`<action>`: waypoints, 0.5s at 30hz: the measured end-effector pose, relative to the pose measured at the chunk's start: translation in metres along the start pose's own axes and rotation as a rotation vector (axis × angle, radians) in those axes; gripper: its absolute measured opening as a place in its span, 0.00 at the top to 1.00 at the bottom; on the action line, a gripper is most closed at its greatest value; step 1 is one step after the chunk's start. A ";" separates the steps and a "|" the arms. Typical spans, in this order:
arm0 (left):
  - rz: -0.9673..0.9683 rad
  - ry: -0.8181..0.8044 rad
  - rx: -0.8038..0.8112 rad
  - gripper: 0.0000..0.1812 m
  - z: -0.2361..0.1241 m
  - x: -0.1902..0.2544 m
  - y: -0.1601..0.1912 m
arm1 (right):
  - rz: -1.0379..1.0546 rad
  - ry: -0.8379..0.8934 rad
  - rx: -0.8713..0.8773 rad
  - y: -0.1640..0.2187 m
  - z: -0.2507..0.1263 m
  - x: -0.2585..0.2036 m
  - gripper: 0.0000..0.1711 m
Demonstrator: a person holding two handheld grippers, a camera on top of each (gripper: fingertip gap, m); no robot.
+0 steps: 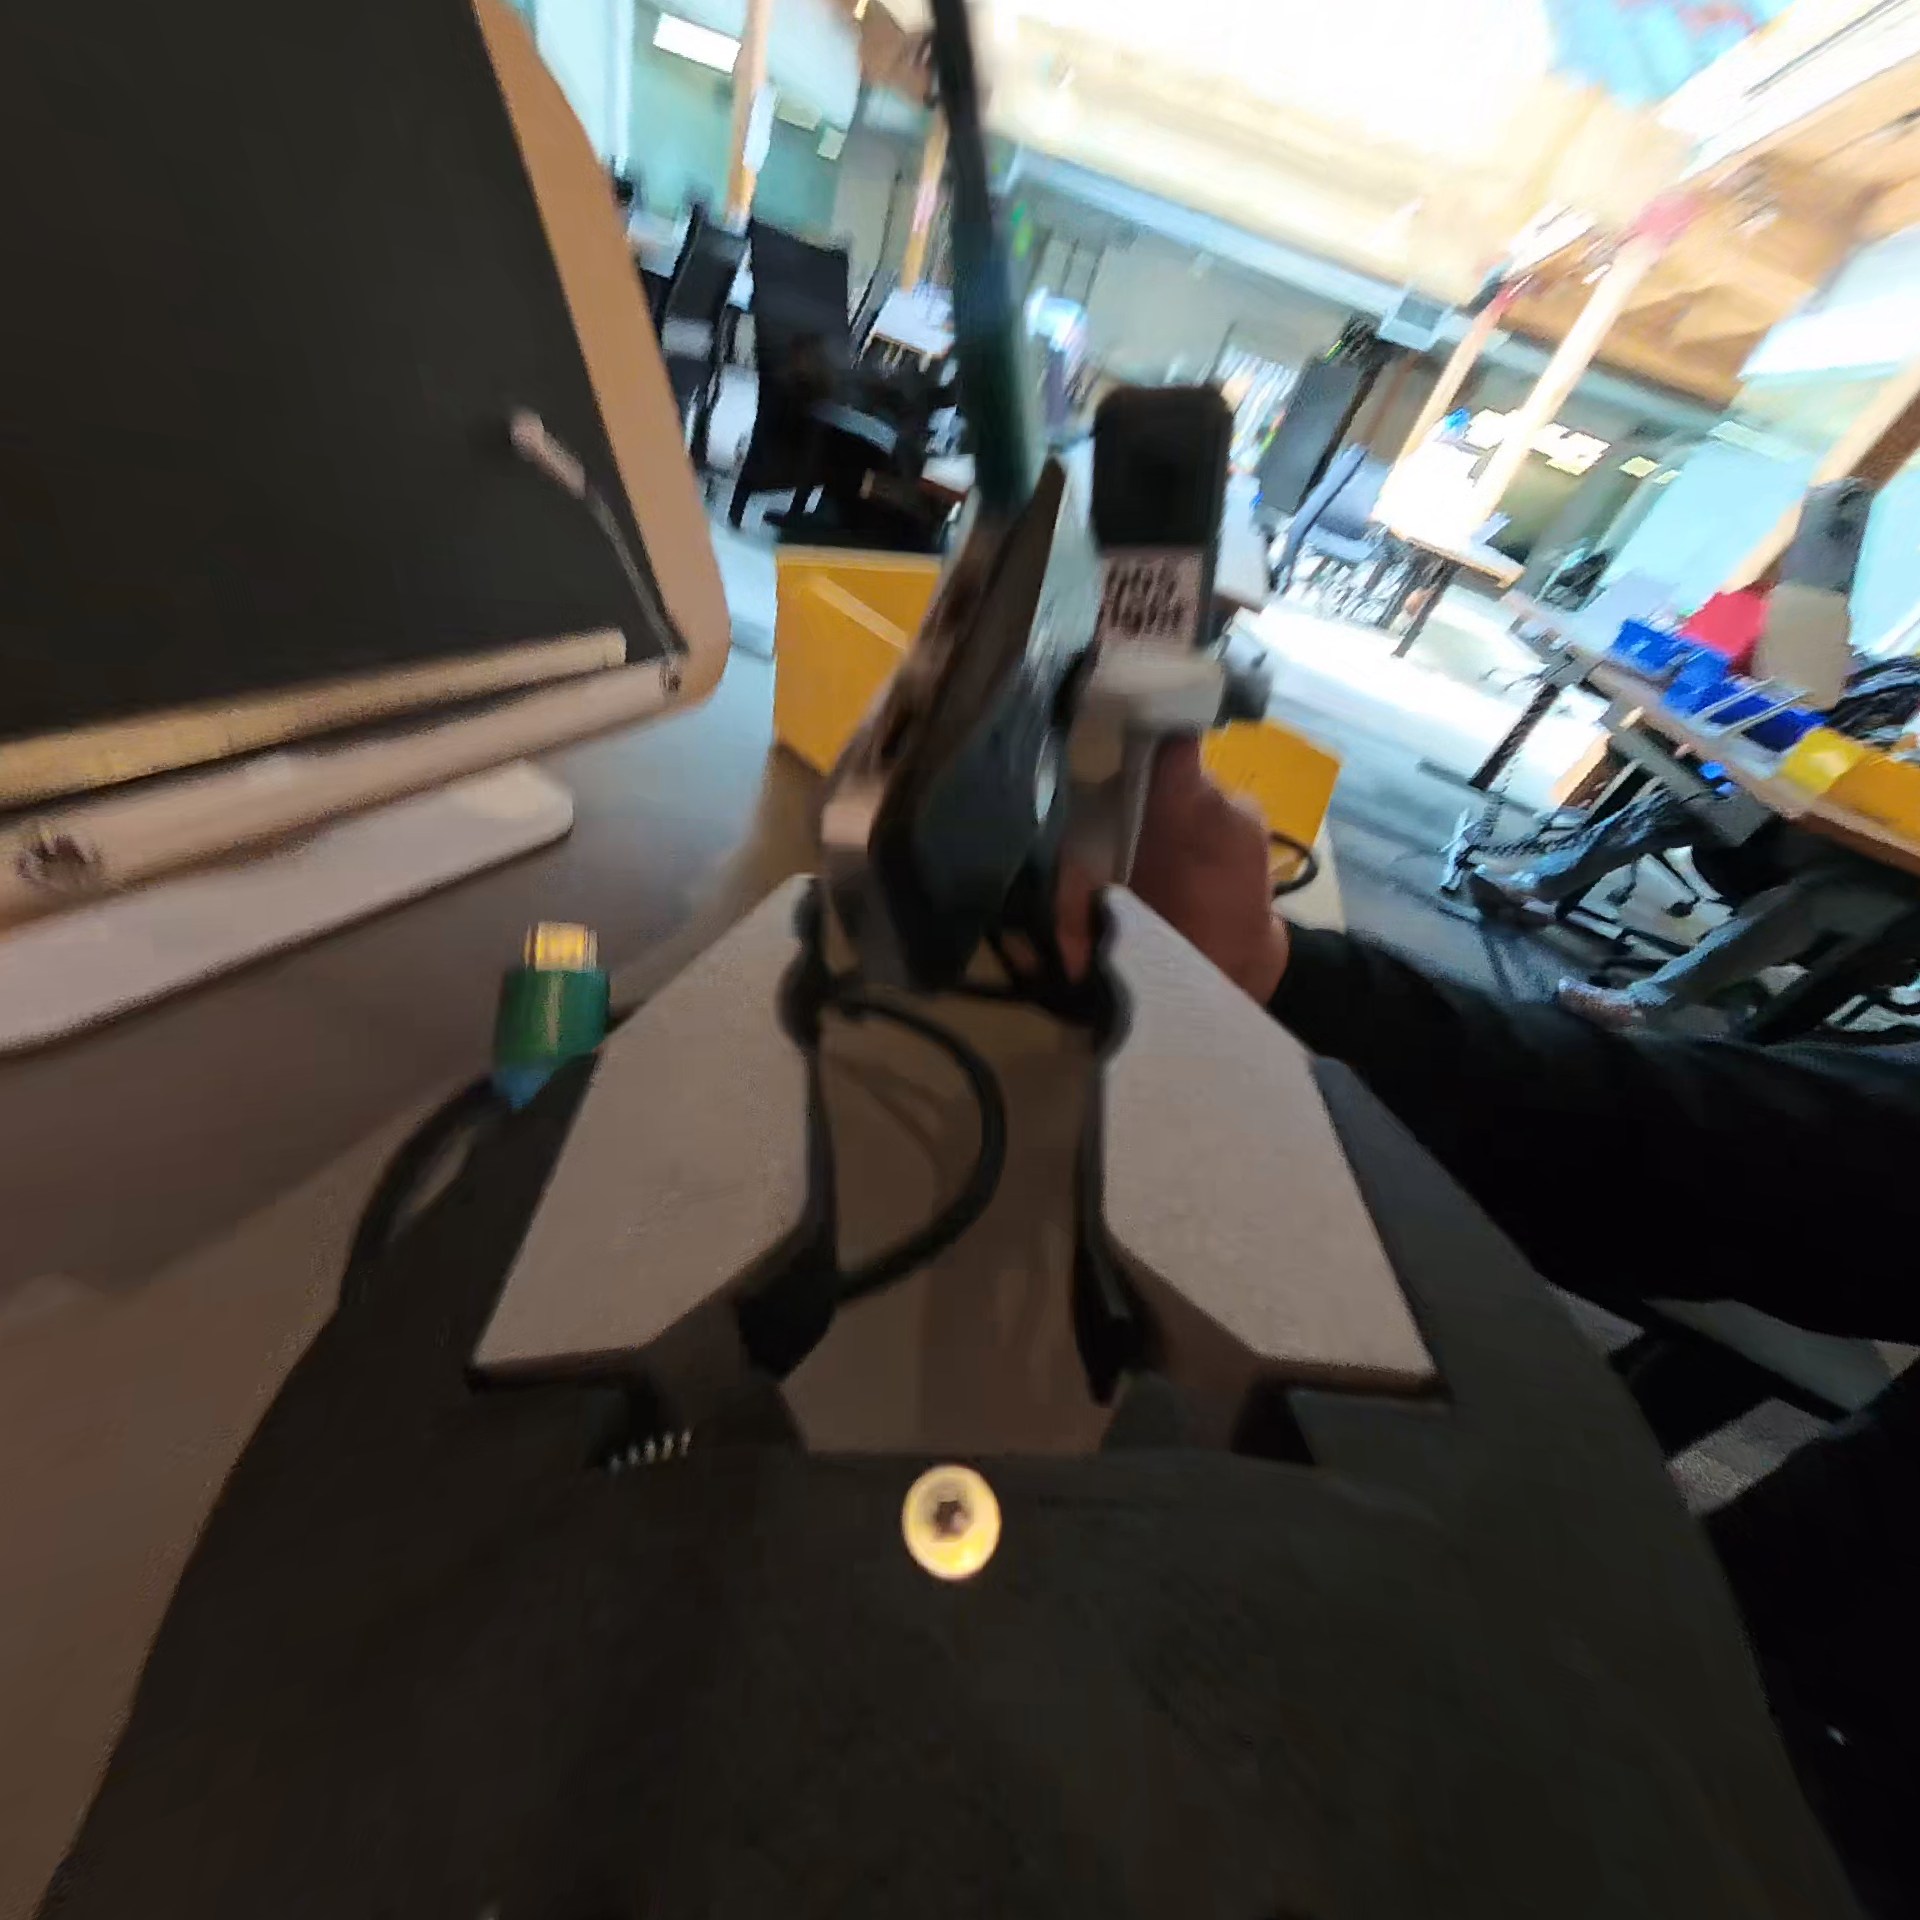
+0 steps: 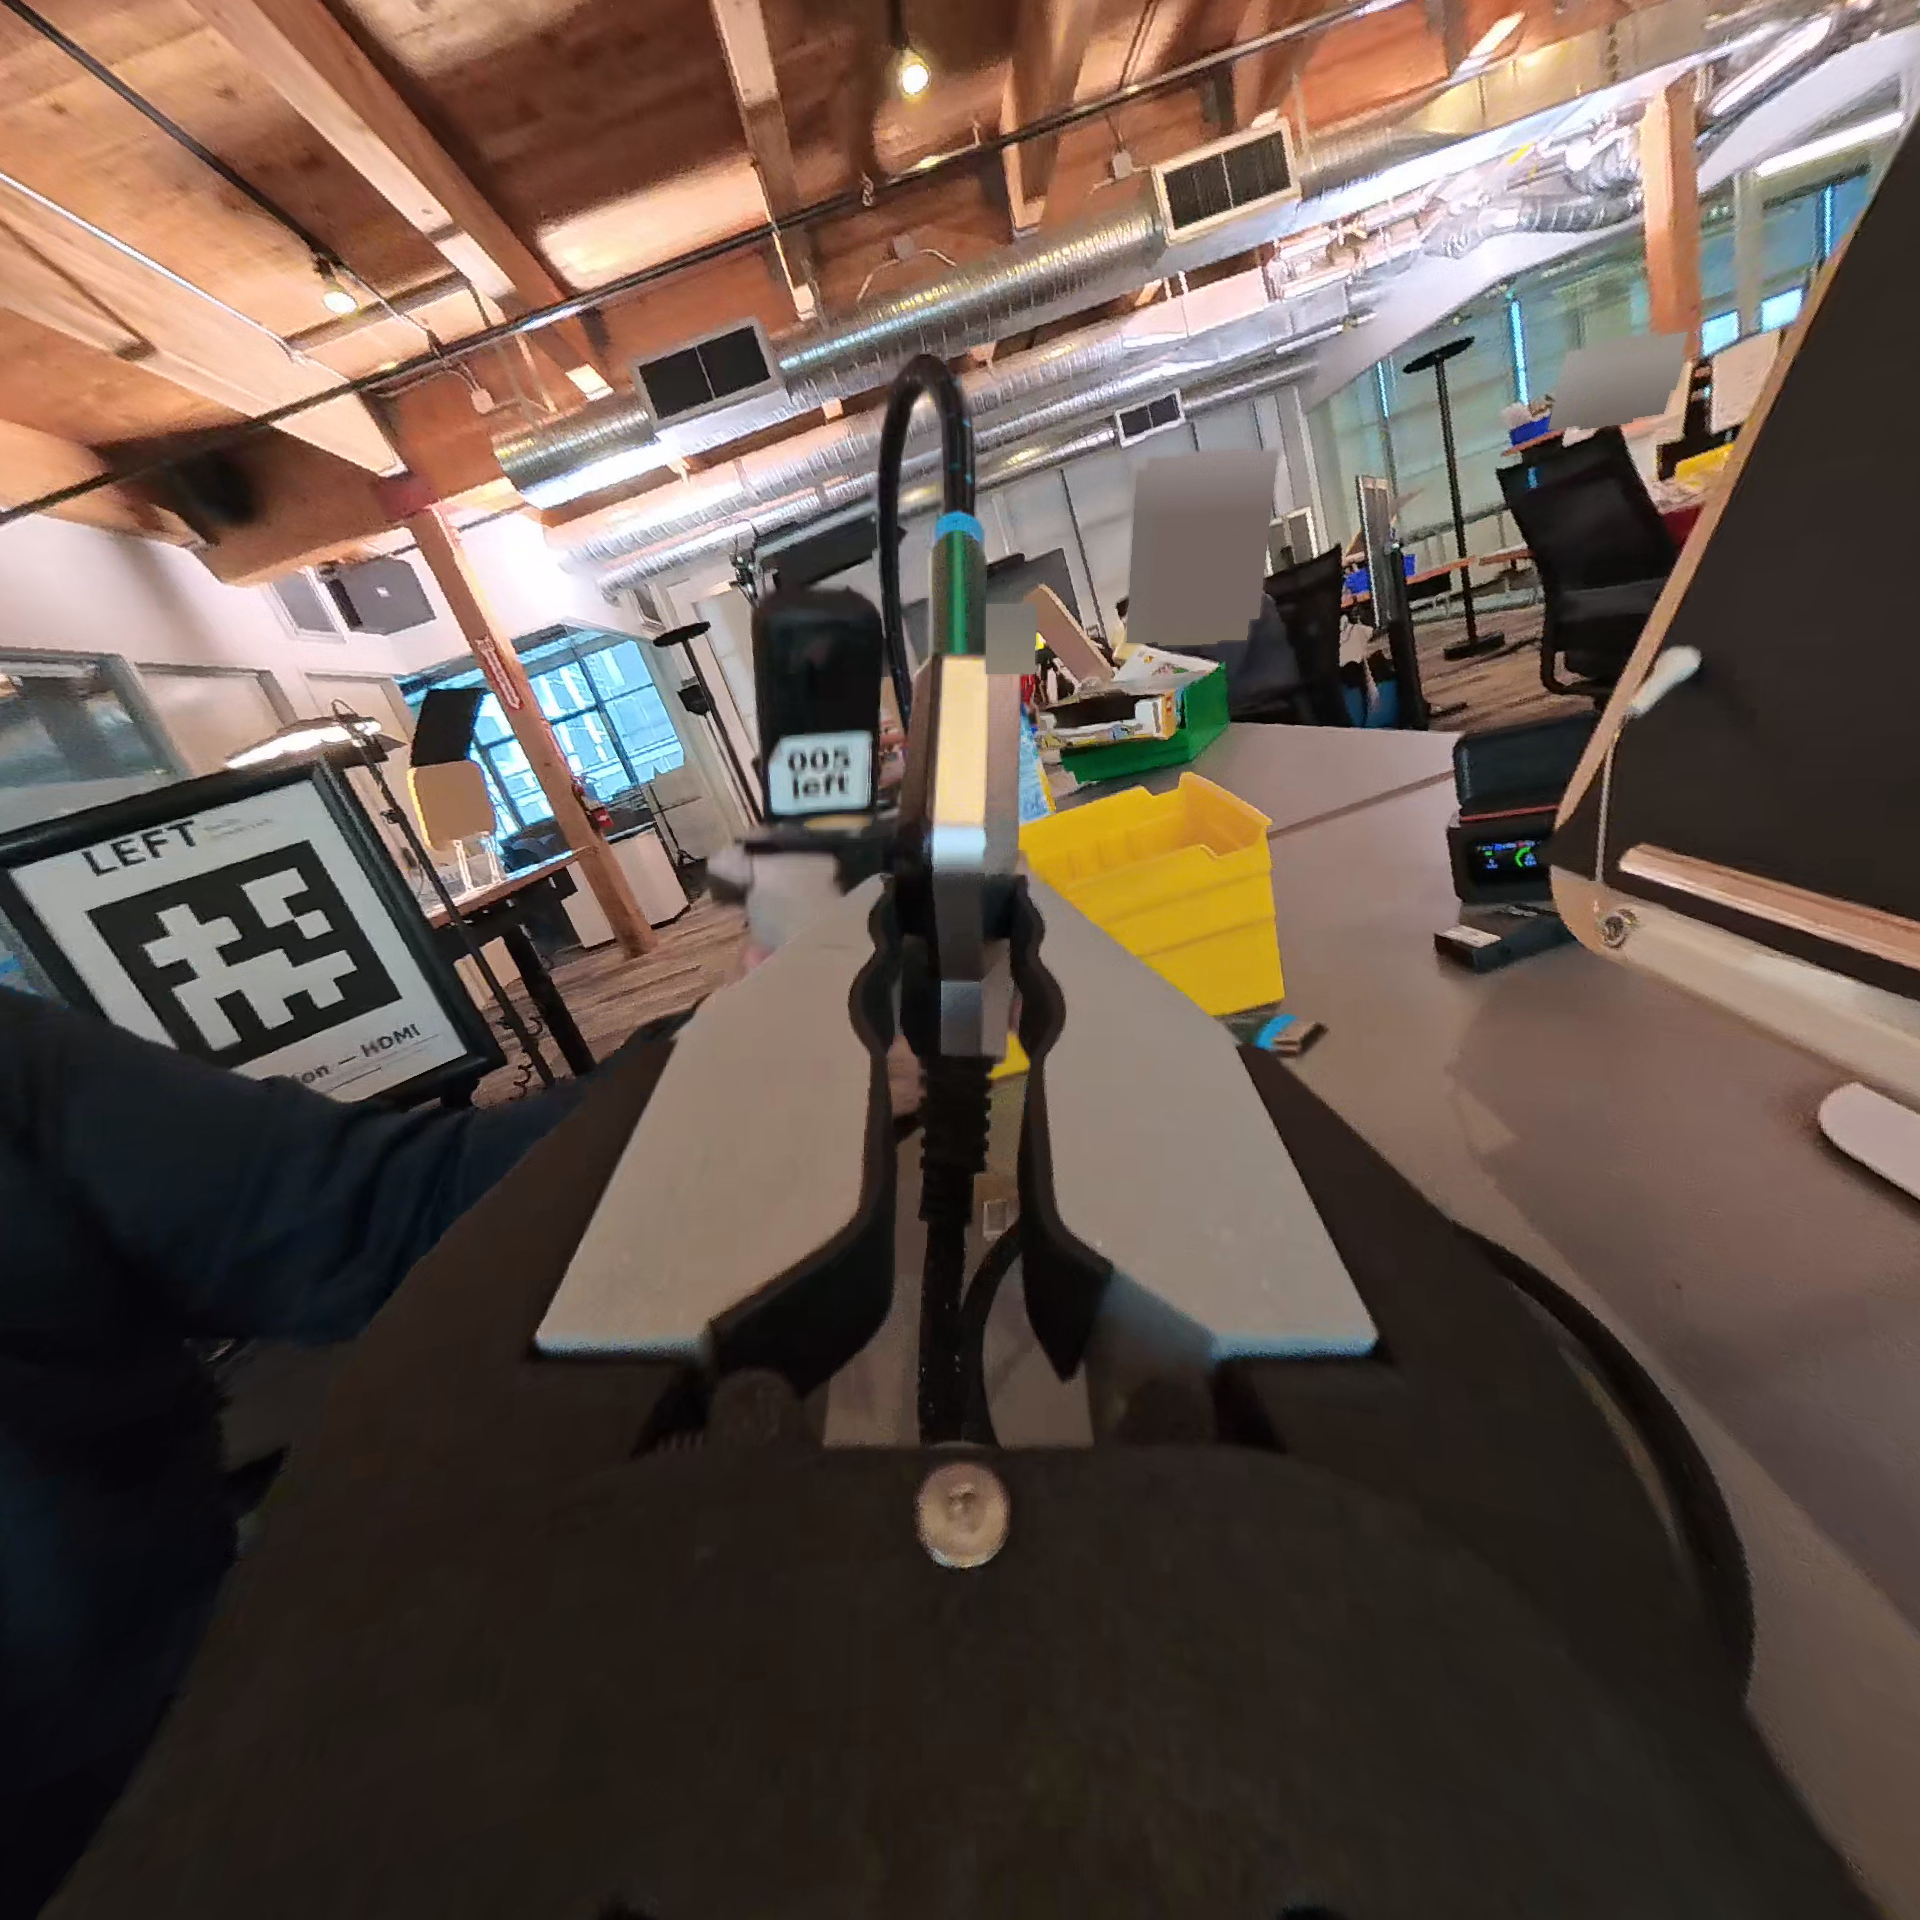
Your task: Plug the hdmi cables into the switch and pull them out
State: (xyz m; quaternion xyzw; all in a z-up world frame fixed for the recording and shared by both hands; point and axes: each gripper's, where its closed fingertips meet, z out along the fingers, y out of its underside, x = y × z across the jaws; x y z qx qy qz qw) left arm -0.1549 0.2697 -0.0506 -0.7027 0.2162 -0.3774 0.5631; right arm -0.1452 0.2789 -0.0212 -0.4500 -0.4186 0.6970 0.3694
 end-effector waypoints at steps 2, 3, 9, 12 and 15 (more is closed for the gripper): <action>0.026 0.027 0.052 0.82 0.000 -0.007 -0.013 | 0.022 -0.008 -0.003 0.005 0.003 0.002 0.90; 0.031 0.051 0.063 0.83 0.000 -0.008 -0.012 | 0.037 -0.009 -0.001 0.007 0.004 0.004 0.90; 0.006 0.159 -0.034 0.88 -0.021 -0.010 0.009 | 0.005 -0.010 -0.192 0.036 0.014 0.005 0.89; 0.003 0.156 -0.081 0.88 -0.023 -0.013 0.016 | -0.054 0.034 -0.220 0.038 0.013 0.008 0.84; 0.014 0.181 -0.135 0.88 -0.023 -0.010 0.026 | -0.037 0.010 -0.148 0.022 0.006 0.004 0.88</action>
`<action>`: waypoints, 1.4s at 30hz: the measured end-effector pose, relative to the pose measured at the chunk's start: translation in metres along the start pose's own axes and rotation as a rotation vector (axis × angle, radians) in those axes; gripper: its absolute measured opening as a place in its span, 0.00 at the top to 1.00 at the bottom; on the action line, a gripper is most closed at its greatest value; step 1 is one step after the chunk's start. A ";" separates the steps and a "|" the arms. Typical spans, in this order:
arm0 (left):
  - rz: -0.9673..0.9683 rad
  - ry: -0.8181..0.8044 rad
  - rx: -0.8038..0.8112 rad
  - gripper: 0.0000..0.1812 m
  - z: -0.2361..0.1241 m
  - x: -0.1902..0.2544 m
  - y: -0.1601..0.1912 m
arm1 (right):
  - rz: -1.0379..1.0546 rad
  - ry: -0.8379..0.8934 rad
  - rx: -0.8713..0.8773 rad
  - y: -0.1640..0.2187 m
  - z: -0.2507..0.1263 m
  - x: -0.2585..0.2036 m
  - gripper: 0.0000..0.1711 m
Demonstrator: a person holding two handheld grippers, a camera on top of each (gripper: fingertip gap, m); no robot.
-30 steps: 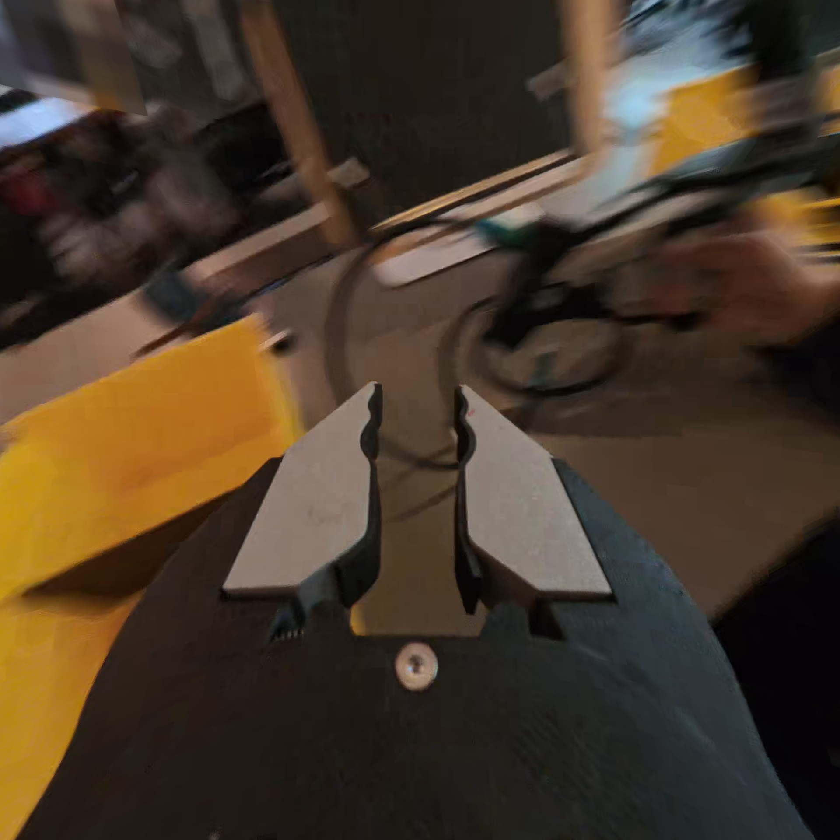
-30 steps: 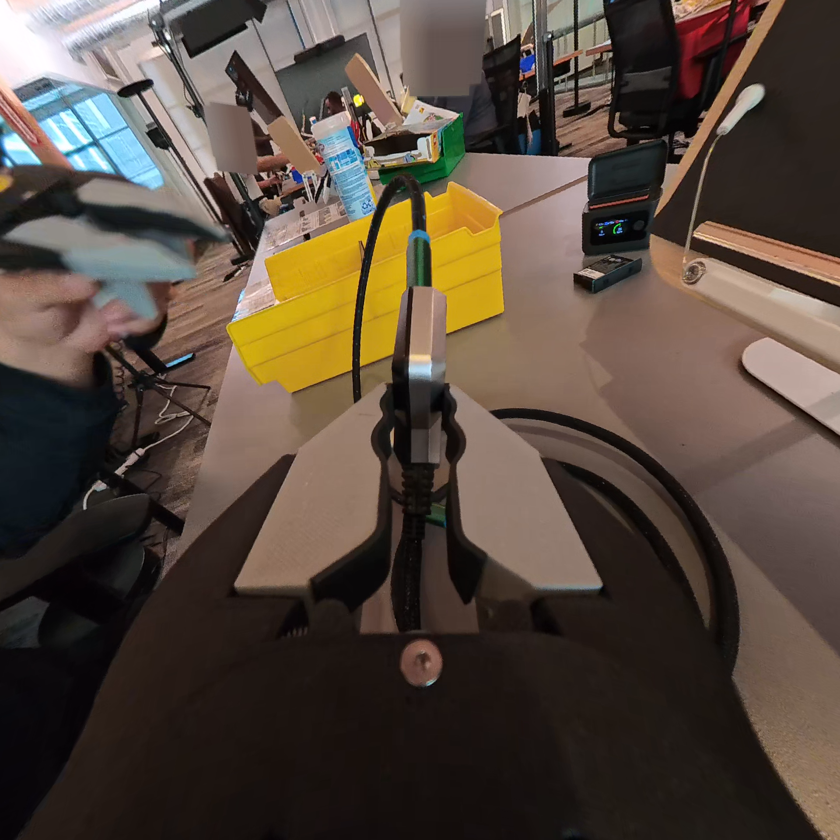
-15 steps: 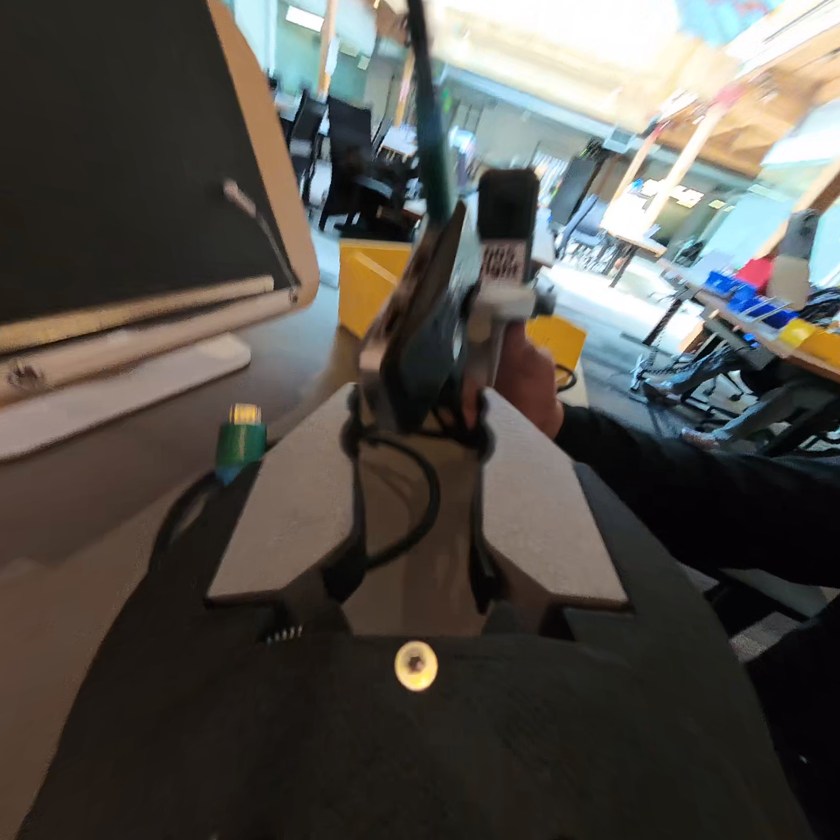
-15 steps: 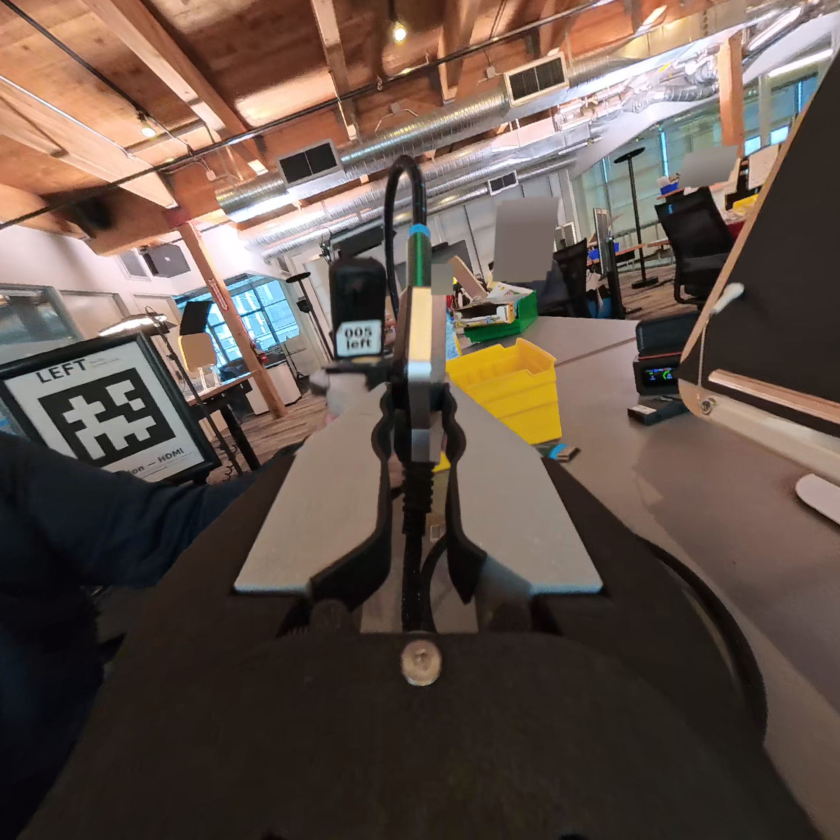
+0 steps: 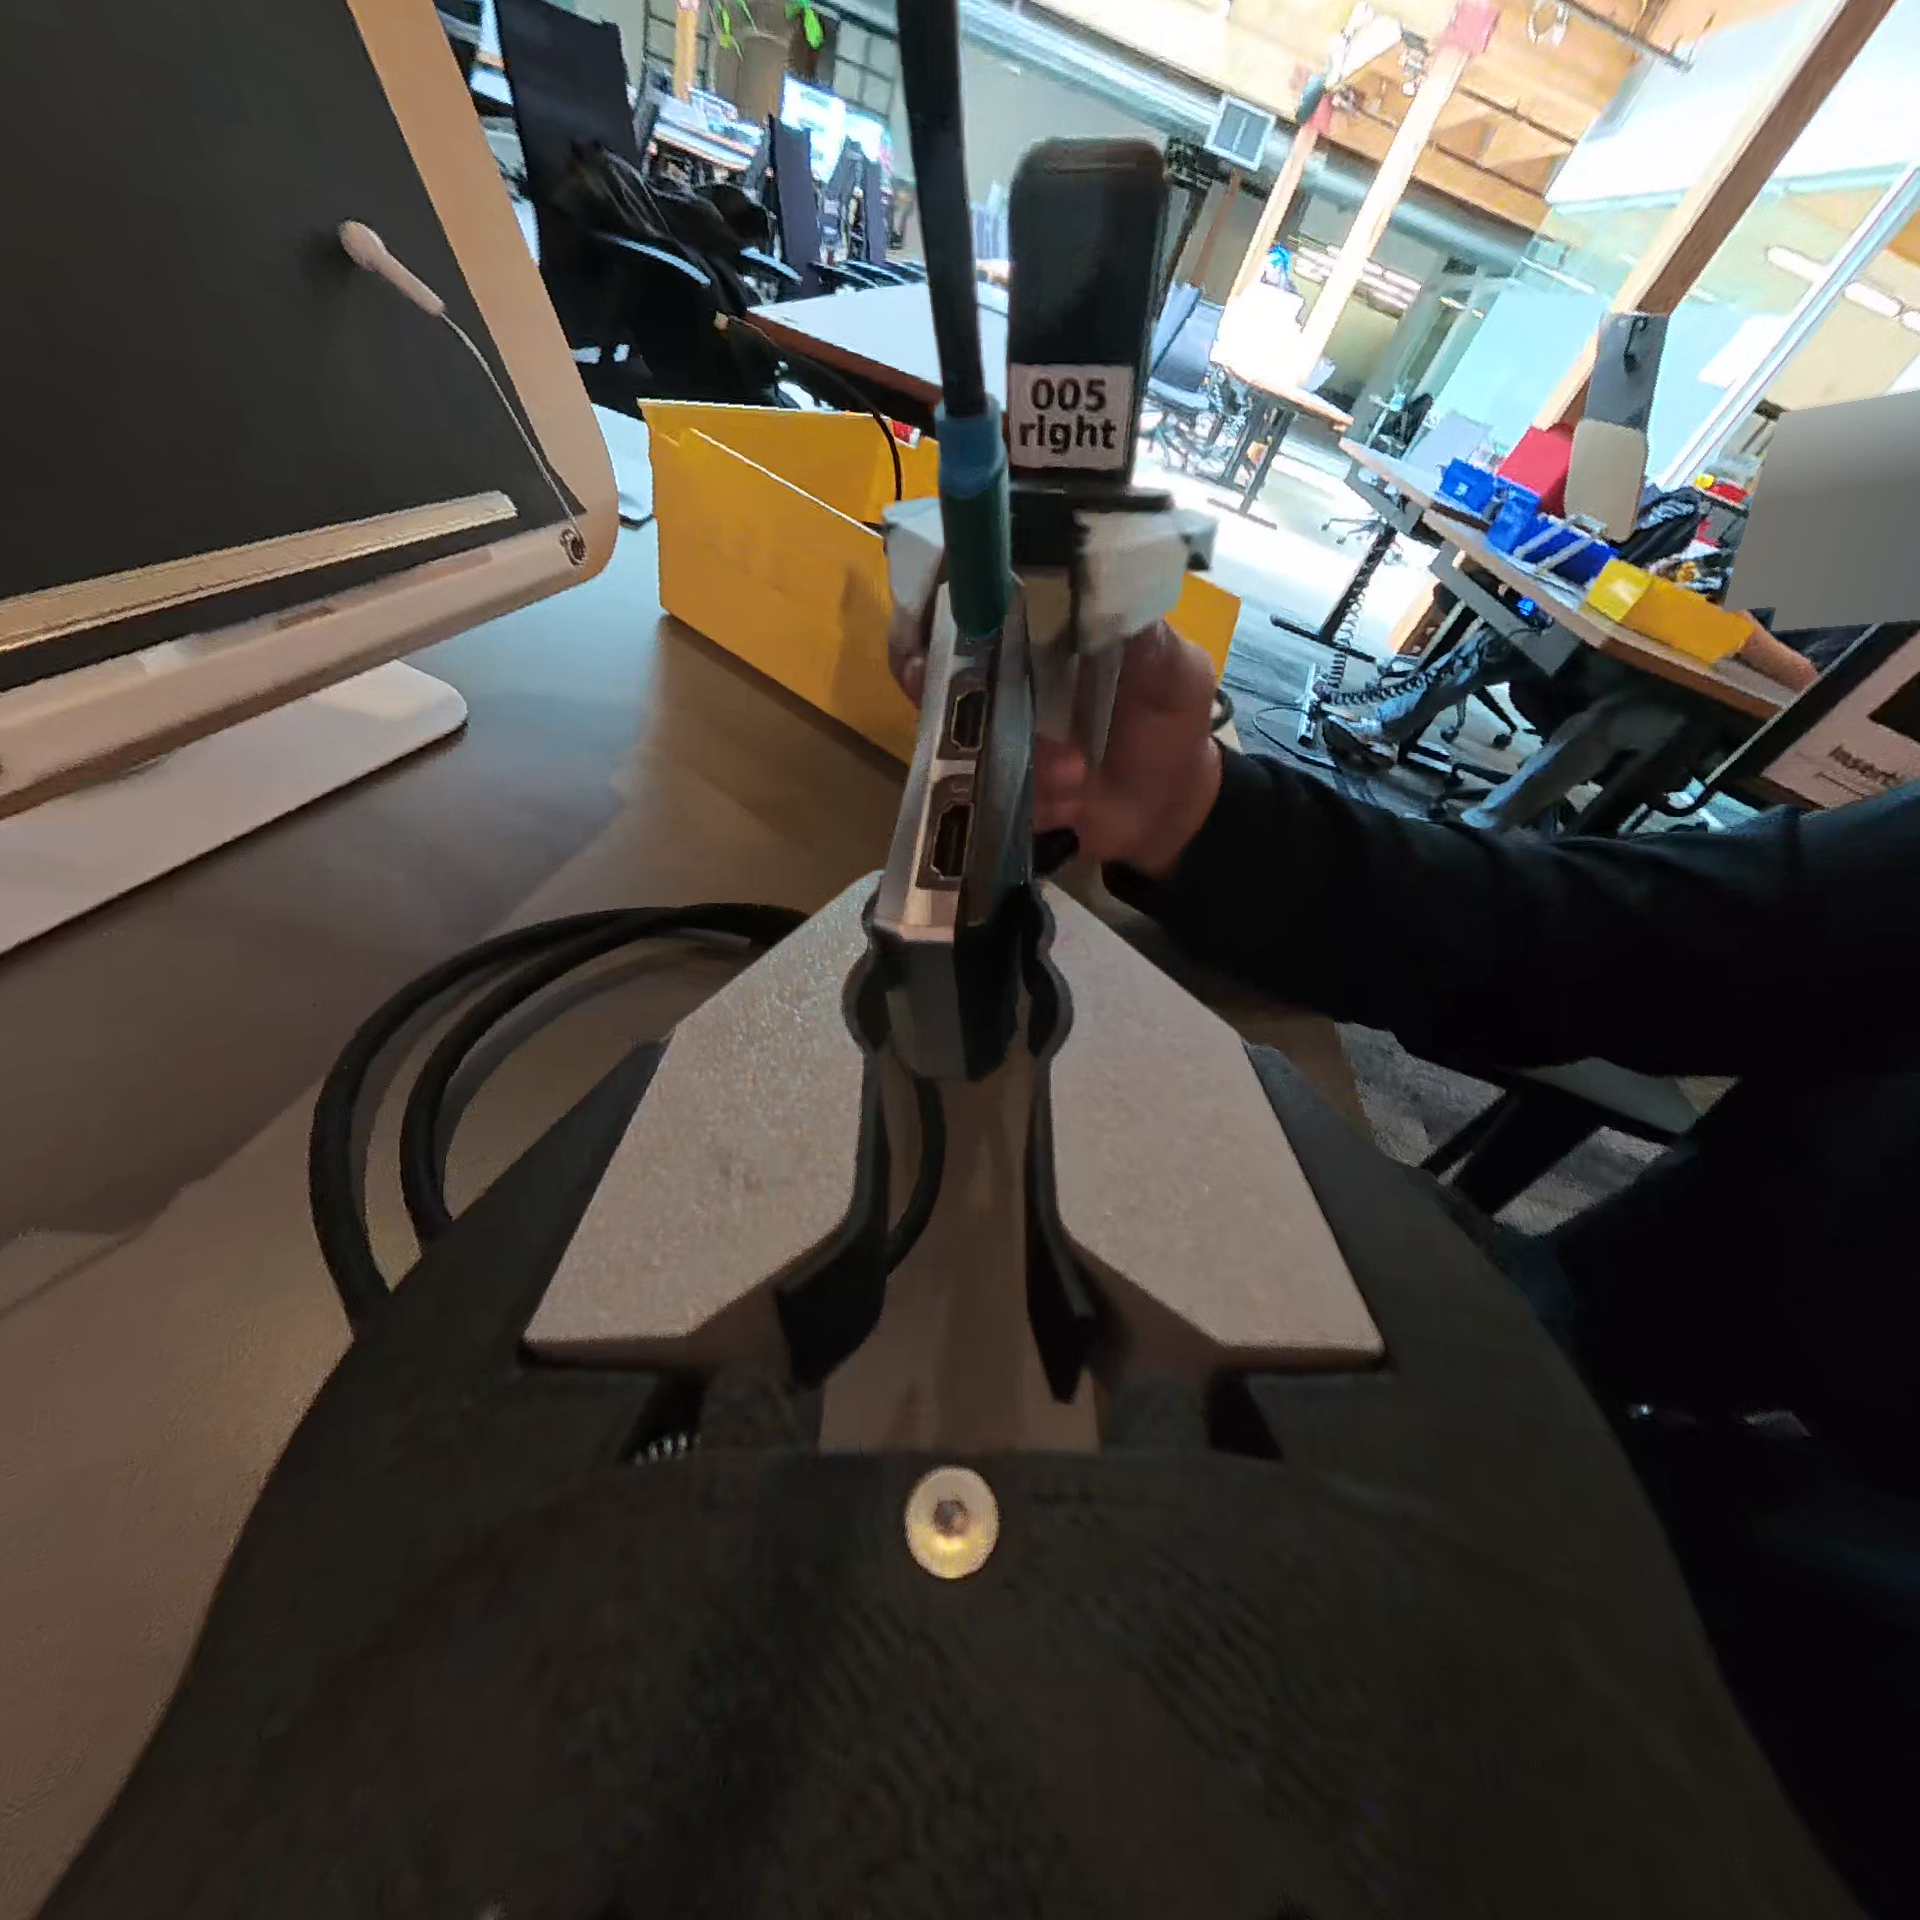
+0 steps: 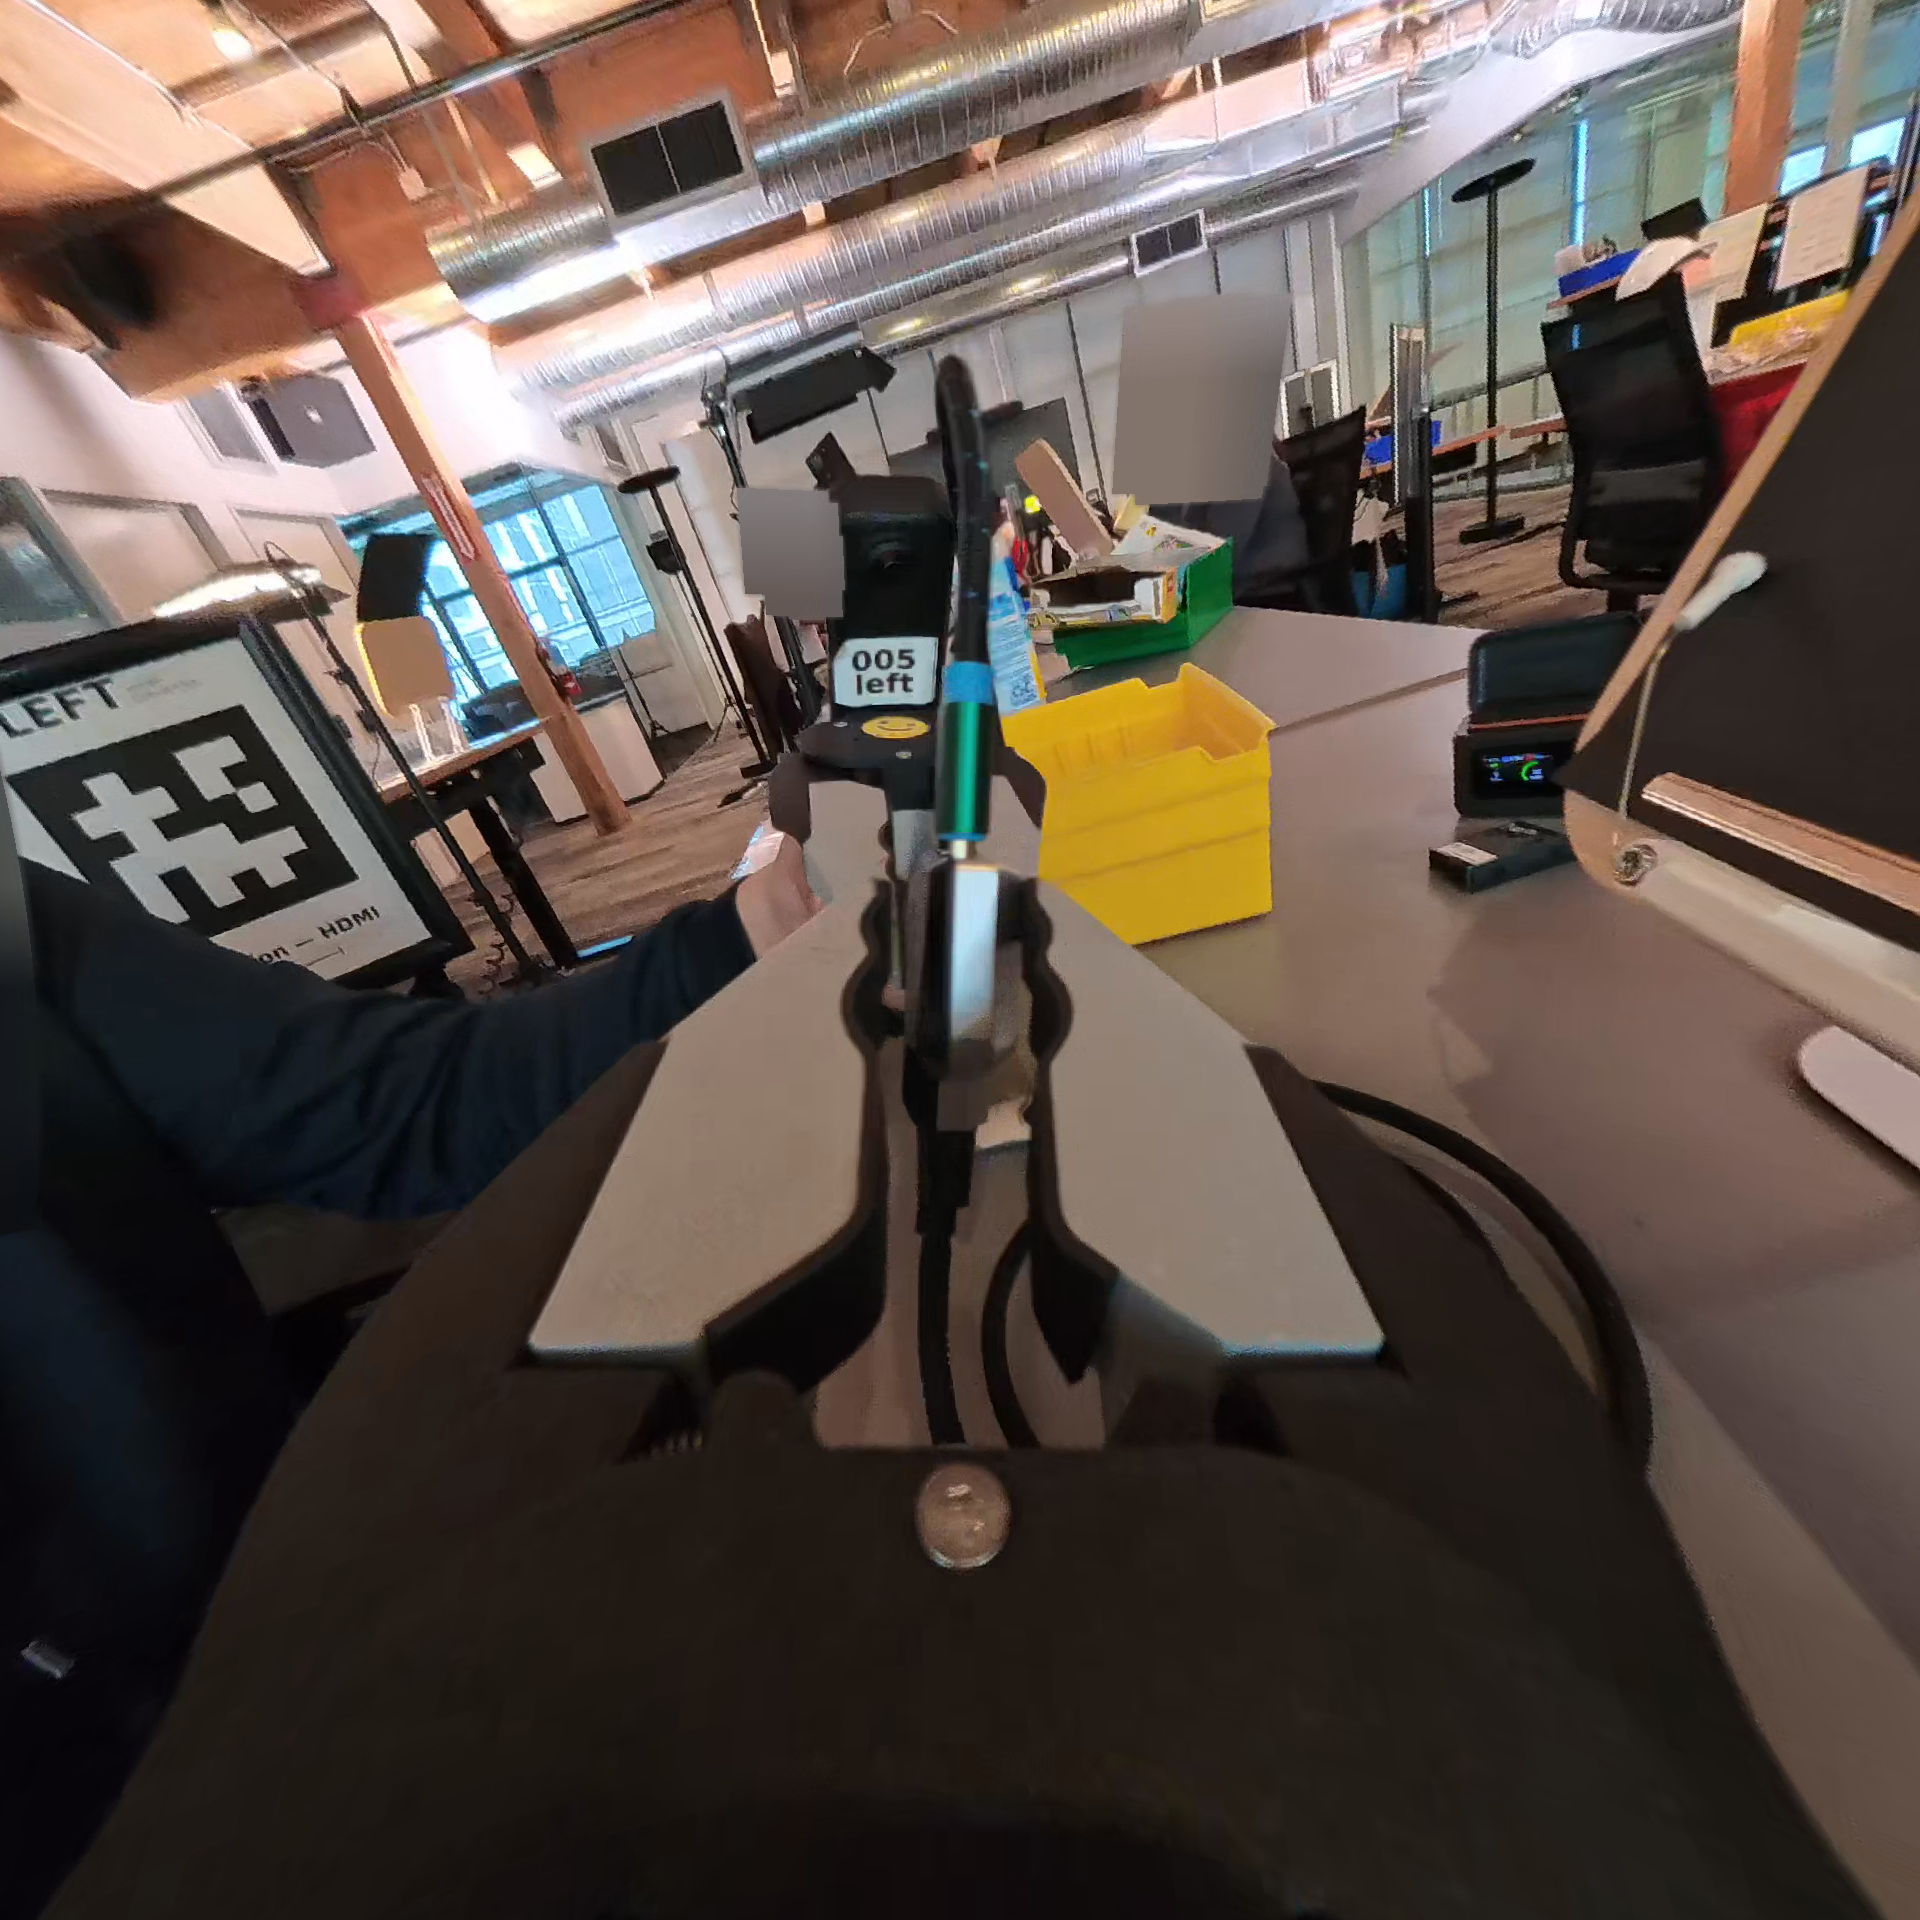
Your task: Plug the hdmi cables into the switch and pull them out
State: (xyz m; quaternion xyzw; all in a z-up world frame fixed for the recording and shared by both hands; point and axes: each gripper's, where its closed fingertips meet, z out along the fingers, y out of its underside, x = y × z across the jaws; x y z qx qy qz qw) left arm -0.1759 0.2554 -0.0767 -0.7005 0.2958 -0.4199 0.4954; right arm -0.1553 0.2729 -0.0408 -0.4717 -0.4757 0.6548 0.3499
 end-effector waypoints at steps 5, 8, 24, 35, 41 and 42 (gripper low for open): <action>0.014 0.029 -0.005 0.88 0.004 0.006 0.002 | 0.004 -0.032 -0.035 0.004 -0.001 -0.006 0.90; -0.002 0.009 0.043 0.87 0.011 0.003 -0.002 | 0.040 -0.034 -0.006 0.000 -0.004 -0.003 0.91; 0.077 0.039 -0.031 0.89 0.004 0.014 0.001 | 0.054 -0.086 -0.180 0.022 -0.001 -0.013 0.90; 0.052 0.017 0.104 0.89 0.007 0.015 -0.017 | 0.119 -0.129 -0.022 0.007 -0.001 -0.010 0.90; 0.028 0.027 0.121 0.89 0.012 0.016 -0.017 | 0.109 -0.135 -0.064 0.016 0.005 -0.012 0.90; 0.023 0.042 0.120 0.89 0.012 0.017 -0.016 | 0.107 -0.136 -0.070 0.018 0.006 -0.012 0.91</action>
